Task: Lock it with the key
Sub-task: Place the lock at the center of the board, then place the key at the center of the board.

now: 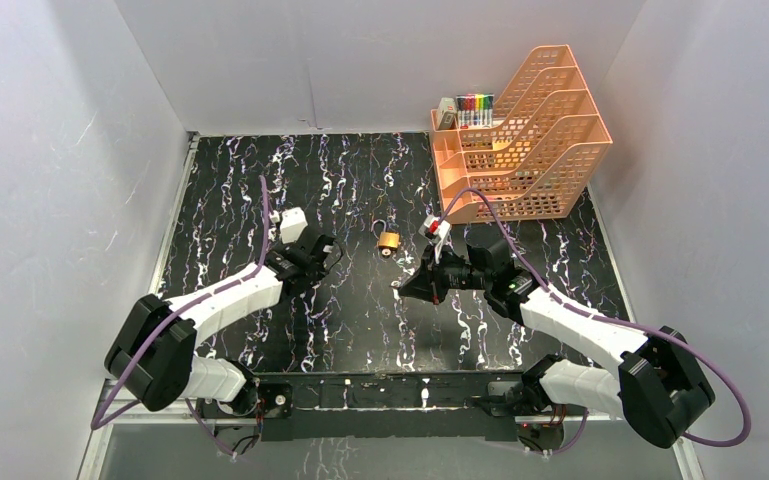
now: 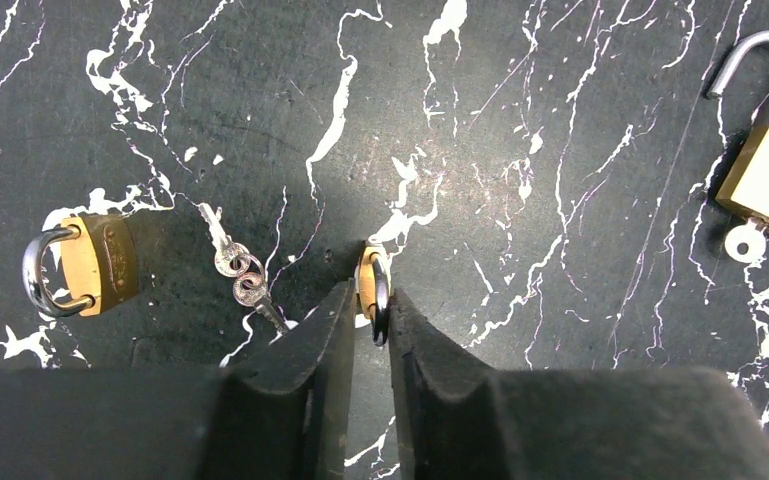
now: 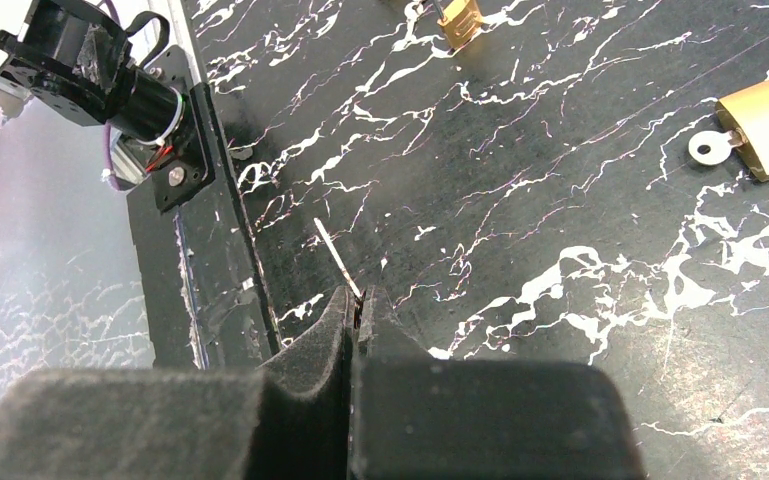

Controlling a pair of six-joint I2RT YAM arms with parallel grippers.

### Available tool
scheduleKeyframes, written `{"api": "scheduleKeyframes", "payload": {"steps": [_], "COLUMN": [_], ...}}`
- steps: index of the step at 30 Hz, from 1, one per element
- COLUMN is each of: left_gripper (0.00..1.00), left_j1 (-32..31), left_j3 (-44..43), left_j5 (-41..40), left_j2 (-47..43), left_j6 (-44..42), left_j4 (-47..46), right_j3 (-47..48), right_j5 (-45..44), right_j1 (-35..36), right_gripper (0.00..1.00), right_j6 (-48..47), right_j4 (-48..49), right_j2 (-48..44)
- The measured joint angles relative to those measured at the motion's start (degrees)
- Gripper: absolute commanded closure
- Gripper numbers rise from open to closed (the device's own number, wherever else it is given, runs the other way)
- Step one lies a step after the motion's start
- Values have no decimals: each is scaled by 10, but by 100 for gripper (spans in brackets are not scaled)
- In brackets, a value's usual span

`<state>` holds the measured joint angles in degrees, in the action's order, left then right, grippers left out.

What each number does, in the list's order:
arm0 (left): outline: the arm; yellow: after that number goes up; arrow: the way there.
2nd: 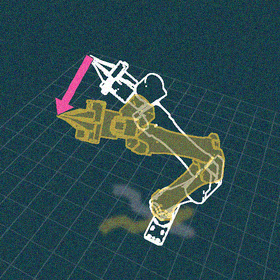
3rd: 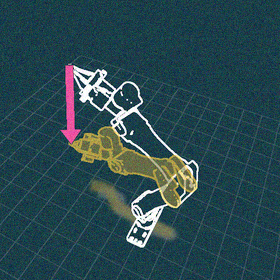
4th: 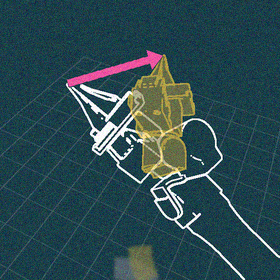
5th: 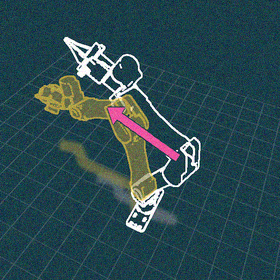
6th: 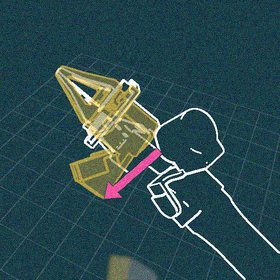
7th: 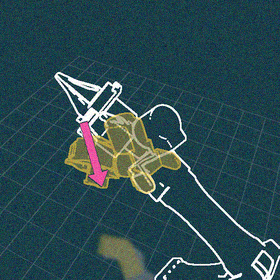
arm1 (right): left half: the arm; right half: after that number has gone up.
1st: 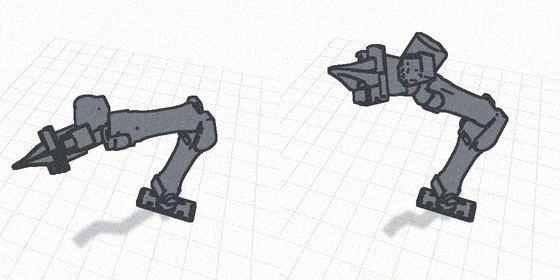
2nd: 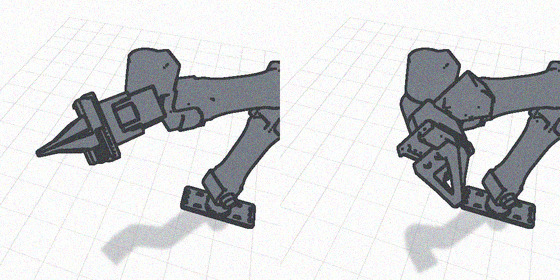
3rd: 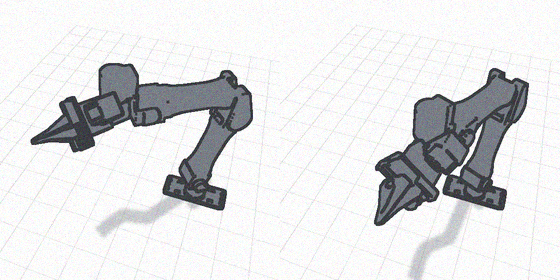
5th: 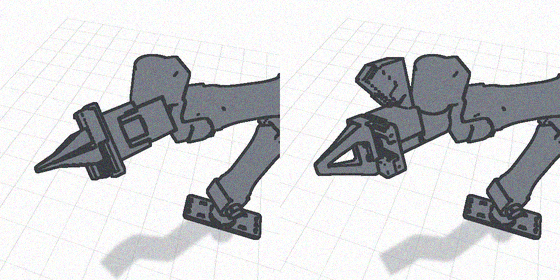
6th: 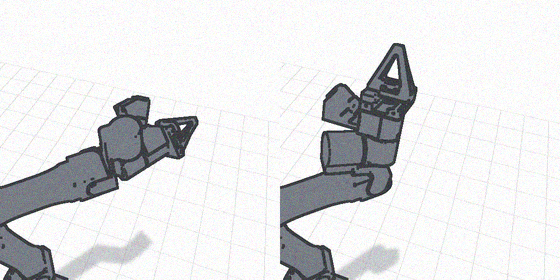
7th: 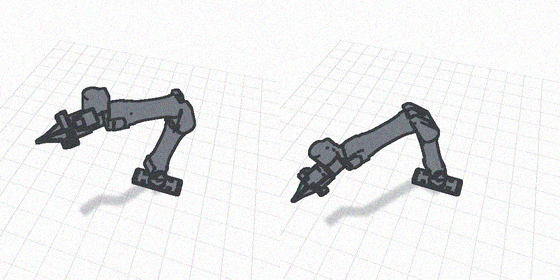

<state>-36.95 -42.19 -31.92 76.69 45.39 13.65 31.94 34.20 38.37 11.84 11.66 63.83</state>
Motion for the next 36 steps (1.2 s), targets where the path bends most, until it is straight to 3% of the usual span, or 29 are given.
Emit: {"api": "scheduleKeyframes", "payload": {"steps": [11,15,20,24,28,36], "left_gripper": [45,28,9,2,2,2], "left_j1": [0,0,0,5,20,35], "left_j3": [-20,-38,-62,-70,-70,-61], "left_j5": [0,-3,-12,-21,-21,-15], "left_j2": [-1,-15,-74,-159,-244,-299], "left_j6": [-14,-25,-44,-60,-73,-94], "left_j4": [3,15,34,57,83,113], "right_j3": [2,36,160,246,327,376], "right_j5": [-1,-16,-89,-140,-203,-283], "right_j1": [0,9,59,106,137,145], "right_gripper": [100,100,100,100,100,100], "right_j6": [0,2,-1,-5,-8,0], "right_j4": [-2,-2,-14,-27,-51,-101], "right_j2": [13,76,202,282,374,466]}}
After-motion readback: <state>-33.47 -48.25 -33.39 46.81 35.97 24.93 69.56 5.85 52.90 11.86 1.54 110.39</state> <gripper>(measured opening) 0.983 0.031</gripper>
